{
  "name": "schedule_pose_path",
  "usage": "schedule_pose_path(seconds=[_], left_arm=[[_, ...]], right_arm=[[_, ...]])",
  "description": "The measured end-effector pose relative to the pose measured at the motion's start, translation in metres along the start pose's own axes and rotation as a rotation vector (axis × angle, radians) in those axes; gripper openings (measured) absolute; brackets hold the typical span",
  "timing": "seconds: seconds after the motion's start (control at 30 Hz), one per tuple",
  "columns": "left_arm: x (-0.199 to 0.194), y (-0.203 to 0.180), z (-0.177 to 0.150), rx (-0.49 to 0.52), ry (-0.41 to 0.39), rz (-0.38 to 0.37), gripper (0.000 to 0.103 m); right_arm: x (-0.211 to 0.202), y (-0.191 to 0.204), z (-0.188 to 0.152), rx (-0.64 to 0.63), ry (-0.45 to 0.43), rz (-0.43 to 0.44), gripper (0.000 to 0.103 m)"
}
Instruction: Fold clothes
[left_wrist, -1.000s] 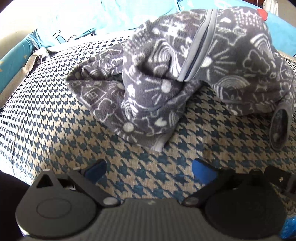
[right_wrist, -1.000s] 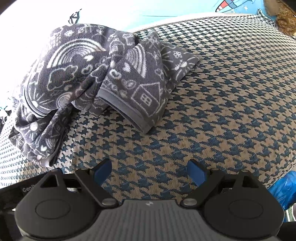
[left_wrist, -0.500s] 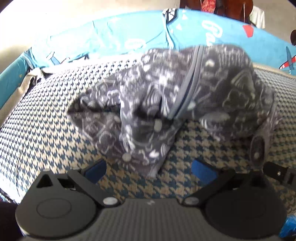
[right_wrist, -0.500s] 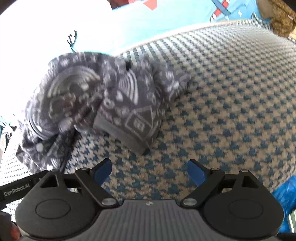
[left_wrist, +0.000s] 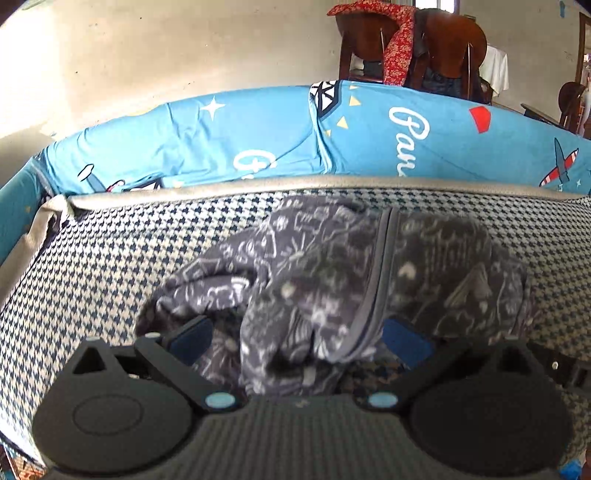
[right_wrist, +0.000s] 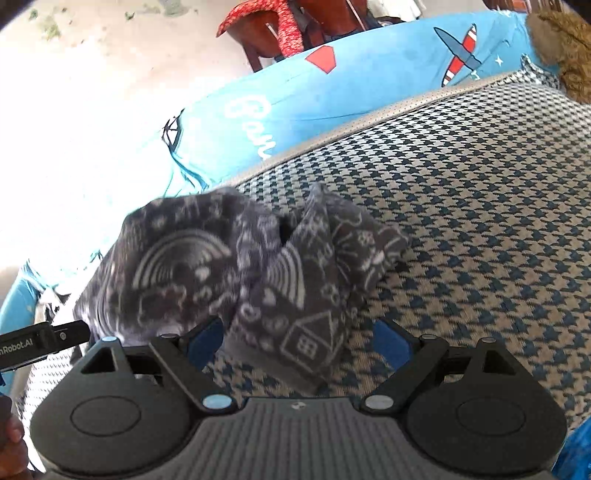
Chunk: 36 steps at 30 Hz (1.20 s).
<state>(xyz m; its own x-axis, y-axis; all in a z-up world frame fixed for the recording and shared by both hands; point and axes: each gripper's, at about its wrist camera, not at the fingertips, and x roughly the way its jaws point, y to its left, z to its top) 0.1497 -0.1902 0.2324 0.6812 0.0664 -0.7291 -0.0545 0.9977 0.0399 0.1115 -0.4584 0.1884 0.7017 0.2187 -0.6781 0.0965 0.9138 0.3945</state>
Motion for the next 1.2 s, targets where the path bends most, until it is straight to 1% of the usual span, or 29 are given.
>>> schedule_pose_path(seconds=[0.1,0.23,0.33,0.43,0.47,0.5,0.57,0.67,0.83,0.9,1.03,1.1,1.2], left_arm=[[0.007,-0.004,0.011,0.018,-0.02,-0.014,0.103],[0.023,-0.011,0.022,0.052,-0.026,-0.031,0.103],[0.041,-0.012,0.02,0.069,0.004,-0.035,0.103],[0.058,-0.01,0.008,0.077,0.032,-0.048,0.103],[0.064,-0.009,0.003,0.077,0.045,-0.045,0.103],[0.07,-0.008,-0.001,0.073,0.067,-0.041,0.103],[0.084,-0.006,-0.008,0.051,0.138,-0.033,0.103],[0.092,-0.003,-0.013,0.034,0.182,-0.043,0.103],[0.093,0.0,-0.015,0.032,0.204,-0.065,0.103],[0.095,0.0,-0.016,0.04,0.207,-0.064,0.103],[0.091,-0.003,-0.015,0.062,0.187,-0.059,0.103],[0.085,0.0,-0.011,0.044,0.159,-0.069,0.103],[0.07,0.008,-0.002,0.008,0.074,-0.083,0.103]], right_arm=[[0.004,-0.003,0.011,0.02,-0.017,0.001,0.089],[0.011,-0.006,0.023,0.04,-0.056,-0.004,0.089],[0.016,-0.007,0.031,0.064,-0.082,-0.002,0.089],[0.019,-0.004,0.036,0.06,-0.11,0.006,0.088],[0.02,-0.002,0.038,0.05,-0.12,0.01,0.084],[0.02,0.0,0.04,0.041,-0.131,0.014,0.081],[0.021,0.005,0.042,0.02,-0.153,0.013,0.081],[0.029,0.013,0.047,0.008,-0.168,0.022,0.079],[0.044,0.022,0.054,0.028,-0.159,0.102,0.079],[0.051,0.028,0.054,0.023,-0.148,0.125,0.079],[0.066,0.037,0.049,0.001,-0.09,0.131,0.079],[0.074,0.039,0.045,-0.015,-0.053,0.122,0.079],[0.083,0.038,0.038,-0.011,0.02,0.117,0.079]])
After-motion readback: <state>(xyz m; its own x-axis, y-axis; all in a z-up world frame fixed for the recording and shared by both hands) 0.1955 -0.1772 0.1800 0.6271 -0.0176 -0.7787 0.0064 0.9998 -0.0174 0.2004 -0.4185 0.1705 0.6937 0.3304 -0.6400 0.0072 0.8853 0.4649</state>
